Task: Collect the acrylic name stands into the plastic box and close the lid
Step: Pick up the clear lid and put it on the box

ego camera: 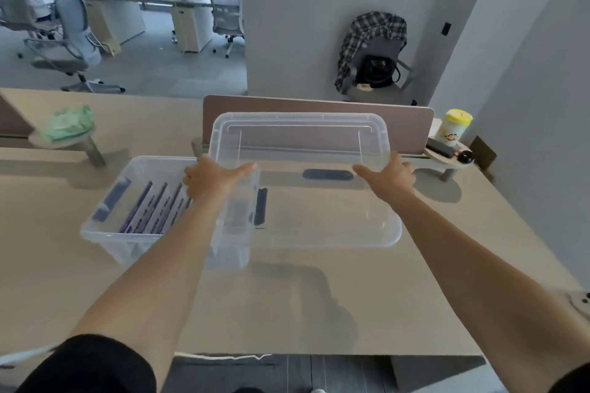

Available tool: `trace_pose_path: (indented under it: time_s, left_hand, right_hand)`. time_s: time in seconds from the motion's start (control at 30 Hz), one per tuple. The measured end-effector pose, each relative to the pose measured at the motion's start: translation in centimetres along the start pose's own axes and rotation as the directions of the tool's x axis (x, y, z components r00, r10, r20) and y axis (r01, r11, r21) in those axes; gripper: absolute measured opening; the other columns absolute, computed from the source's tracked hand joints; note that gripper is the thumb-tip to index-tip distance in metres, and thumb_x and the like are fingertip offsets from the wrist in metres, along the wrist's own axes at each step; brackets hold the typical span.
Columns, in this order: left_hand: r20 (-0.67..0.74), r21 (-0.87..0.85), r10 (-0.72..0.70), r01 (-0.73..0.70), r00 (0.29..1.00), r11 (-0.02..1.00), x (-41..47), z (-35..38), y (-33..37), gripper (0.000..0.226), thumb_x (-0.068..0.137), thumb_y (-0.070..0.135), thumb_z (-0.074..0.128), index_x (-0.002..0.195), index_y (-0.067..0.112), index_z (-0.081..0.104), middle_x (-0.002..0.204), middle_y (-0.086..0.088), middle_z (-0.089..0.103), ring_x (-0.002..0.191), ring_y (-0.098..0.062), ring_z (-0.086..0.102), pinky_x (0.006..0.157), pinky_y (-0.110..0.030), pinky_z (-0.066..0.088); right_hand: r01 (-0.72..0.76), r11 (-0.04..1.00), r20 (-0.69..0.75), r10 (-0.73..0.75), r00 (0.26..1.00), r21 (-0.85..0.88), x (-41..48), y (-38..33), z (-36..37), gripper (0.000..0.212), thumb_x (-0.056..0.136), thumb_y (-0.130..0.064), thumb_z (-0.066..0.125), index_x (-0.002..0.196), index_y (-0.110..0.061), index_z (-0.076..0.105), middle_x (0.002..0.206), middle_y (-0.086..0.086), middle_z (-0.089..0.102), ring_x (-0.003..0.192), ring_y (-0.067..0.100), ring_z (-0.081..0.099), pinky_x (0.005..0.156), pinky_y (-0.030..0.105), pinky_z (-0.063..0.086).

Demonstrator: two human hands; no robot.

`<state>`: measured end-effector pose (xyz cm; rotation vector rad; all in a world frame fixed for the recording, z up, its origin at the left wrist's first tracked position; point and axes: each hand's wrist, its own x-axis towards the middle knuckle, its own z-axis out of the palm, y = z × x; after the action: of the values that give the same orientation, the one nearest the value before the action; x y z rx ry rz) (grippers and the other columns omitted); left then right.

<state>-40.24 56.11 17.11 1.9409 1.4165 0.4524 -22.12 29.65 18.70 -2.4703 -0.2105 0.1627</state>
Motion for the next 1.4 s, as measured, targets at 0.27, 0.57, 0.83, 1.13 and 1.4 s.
trace_pose_path:
  time_s: [0.27, 0.57, 0.83, 1.13, 1.4]
  left_hand:
    - [-0.099, 0.045, -0.034, 0.039, 0.994, 0.998, 6.0, -8.4, -8.8, 0.132, 0.035, 0.093, 0.064, 0.136, 0.011, 0.046, 0.139, -0.018, 0.051, 0.128, -0.040, 0.046, 0.100, -0.051, 0.044]
    - [-0.203, 0.000, -0.187, 0.192, 0.961, 0.981, 12.3, -13.0, -13.3, 0.125, 0.043, 0.076, 0.080, 0.140, 0.008, 0.037, 0.138, -0.014, 0.050, 0.129, -0.039, 0.045, 0.100, -0.050, 0.044]
    - [-0.153, -0.080, -0.032, 0.020, 0.988, 0.997, 19.4, -12.3, -17.3, 0.071, 0.073, 0.061, 0.072, 0.124, 0.016, 0.051, 0.110, -0.001, 0.058, 0.110, -0.029, 0.056, 0.086, -0.037, 0.047]
    - [0.105, -0.045, 0.114, -0.110, 0.988, 0.993, 24.7, -11.5, -21.9, 0.043, 0.096, 0.053, 0.044, 0.100, 0.011, 0.049, 0.088, -0.007, 0.057, 0.081, -0.030, 0.057, 0.061, -0.033, 0.037]
    - [0.216, -0.042, 0.134, -0.127, 0.967, 0.991, 24.8, -10.6, -22.4, 0.042, 0.095, 0.049, 0.047, 0.113, 0.011, 0.050, 0.106, -0.010, 0.060, 0.095, -0.032, 0.059, 0.078, -0.037, 0.044]
  right_hand:
    - [0.149, 0.989, 0.189, -0.145, 0.971, -0.007, -2.1, -8.9, 8.2, 0.094, 0.075, -0.062, 0.072, 0.147, -0.019, 0.029, 0.140, 0.016, 0.040, 0.129, 0.036, 0.039, 0.106, 0.054, 0.039]
    - [0.131, 0.991, 0.332, -0.137, 0.933, 0.039, -0.2, -16.0, 18.5, 0.093, 0.077, -0.068, 0.058, 0.150, -0.020, 0.026, 0.143, 0.017, 0.038, 0.130, 0.038, 0.041, 0.101, 0.054, 0.044]
    - [0.042, 0.998, 0.237, -0.052, 0.970, 0.048, -0.9, -18.4, 24.2, 0.052, 0.102, -0.039, 0.032, 0.146, -0.011, 0.033, 0.140, 0.023, 0.034, 0.125, 0.043, 0.037, 0.104, 0.050, 0.034]
    - [-0.084, 0.990, 0.122, 0.070, 0.990, 0.110, -5.0, -18.4, 27.1, 0.053, 0.096, -0.043, 0.037, 0.142, -0.018, 0.044, 0.138, 0.016, 0.039, 0.124, 0.041, 0.044, 0.106, 0.052, 0.038]
    - [-0.141, 0.988, 0.133, 0.133, 0.982, 0.056, -4.9, -16.6, 27.7, 0.054, 0.097, -0.028, 0.039, 0.150, -0.019, 0.036, 0.147, 0.011, 0.036, 0.133, 0.038, 0.040, 0.108, 0.050, 0.038]
